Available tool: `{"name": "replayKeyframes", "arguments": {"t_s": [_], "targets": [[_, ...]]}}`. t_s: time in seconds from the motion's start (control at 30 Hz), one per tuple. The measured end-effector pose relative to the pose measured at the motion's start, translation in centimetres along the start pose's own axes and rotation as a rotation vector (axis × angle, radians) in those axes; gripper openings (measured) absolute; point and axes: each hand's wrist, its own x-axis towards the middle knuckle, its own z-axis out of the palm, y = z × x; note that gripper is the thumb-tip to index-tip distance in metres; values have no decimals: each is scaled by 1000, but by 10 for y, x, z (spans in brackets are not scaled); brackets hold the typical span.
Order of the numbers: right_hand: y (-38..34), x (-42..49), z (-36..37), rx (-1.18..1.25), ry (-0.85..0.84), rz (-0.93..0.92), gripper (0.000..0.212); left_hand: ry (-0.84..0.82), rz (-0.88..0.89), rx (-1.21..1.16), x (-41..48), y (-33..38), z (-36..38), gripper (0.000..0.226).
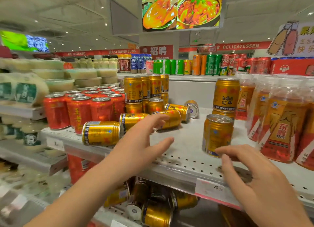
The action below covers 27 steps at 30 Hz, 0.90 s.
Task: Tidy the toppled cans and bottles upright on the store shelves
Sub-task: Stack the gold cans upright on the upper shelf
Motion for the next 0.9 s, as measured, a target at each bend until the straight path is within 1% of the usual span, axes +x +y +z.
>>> {"name": "replayKeyframes", "arguments": {"t_s": [0.07,0.13,0.23,0.33,0.43,0.5,0.6,0.67,0.73,0.8,0.9], "targets": [[-21,11,16,10,4,-67,14,37,36,119,-11,-23,-36,50],[-46,27,37,29,-30,-139,21,49,70,242,-18,-44,-67,48],[-76,57,78,-4,-90,-227,27,10,108,414,-26,-73,-102,55],[-87,90,116,-133,-166,-229,43,-81,140,547,-32,-96,-122,68],[-89,121,146,-283,-231,-201,64,-140,231,624,-34,-113,-128,72],[-88,136,162,-377,-275,-207,77,-147,263,642,-32,-122,-127,75],[-84,149,178,-425,-344,-157,92,-111,283,613,-26,-130,-122,75],[-80,150,185,-447,-386,-120,94,-84,287,595,-22,-133,-119,76],[-76,148,188,-457,-414,-92,90,-68,300,607,-19,-134,-115,79],[-77,148,188,-462,-408,-70,88,-65,318,627,-15,-136,-113,78],[-83,146,184,-542,-369,-110,80,-77,332,611,-11,-140,-114,69]]}}
